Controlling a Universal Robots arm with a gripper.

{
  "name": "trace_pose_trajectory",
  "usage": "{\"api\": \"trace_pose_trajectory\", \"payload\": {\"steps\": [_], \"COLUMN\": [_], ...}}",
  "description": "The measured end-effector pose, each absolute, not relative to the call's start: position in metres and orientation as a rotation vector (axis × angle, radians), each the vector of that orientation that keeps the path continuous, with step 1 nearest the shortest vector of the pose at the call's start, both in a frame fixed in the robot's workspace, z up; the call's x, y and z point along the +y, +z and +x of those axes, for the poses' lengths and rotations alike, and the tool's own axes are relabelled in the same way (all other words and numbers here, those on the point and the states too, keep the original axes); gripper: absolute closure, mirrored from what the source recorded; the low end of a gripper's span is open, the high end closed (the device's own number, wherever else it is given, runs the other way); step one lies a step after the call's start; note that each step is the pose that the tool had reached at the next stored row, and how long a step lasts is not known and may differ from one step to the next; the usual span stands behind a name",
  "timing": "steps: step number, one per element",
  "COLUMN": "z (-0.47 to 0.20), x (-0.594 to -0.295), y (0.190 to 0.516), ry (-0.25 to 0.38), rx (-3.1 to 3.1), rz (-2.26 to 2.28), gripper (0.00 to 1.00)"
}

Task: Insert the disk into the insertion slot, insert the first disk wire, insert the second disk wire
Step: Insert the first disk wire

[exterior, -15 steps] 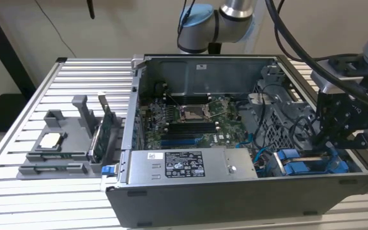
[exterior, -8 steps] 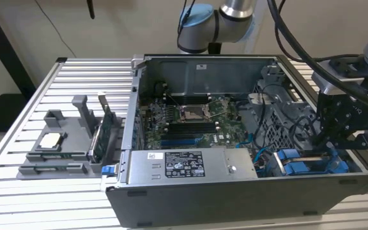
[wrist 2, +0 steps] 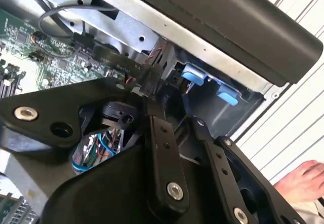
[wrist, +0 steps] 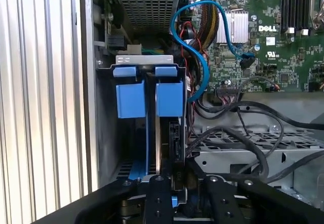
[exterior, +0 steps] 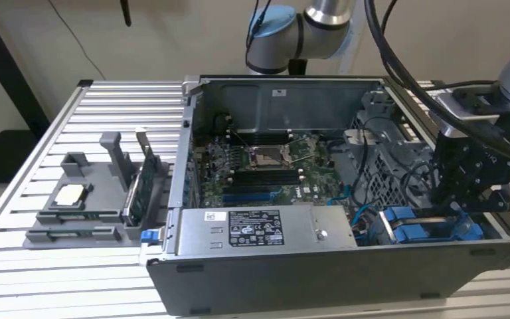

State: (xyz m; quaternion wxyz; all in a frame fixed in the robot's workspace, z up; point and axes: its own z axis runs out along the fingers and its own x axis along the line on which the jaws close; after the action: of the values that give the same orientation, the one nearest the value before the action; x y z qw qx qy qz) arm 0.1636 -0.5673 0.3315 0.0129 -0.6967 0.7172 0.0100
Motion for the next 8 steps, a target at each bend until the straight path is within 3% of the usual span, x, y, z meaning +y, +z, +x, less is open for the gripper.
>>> {"api": "trace_pose_trajectory", "payload": {"steps": [8], "z": [0.163], "x": [-0.567], "y": [0.349], "ry": [0.031], "rx": [2.235], "rz": [-2.171], "gripper": [0.73]}}
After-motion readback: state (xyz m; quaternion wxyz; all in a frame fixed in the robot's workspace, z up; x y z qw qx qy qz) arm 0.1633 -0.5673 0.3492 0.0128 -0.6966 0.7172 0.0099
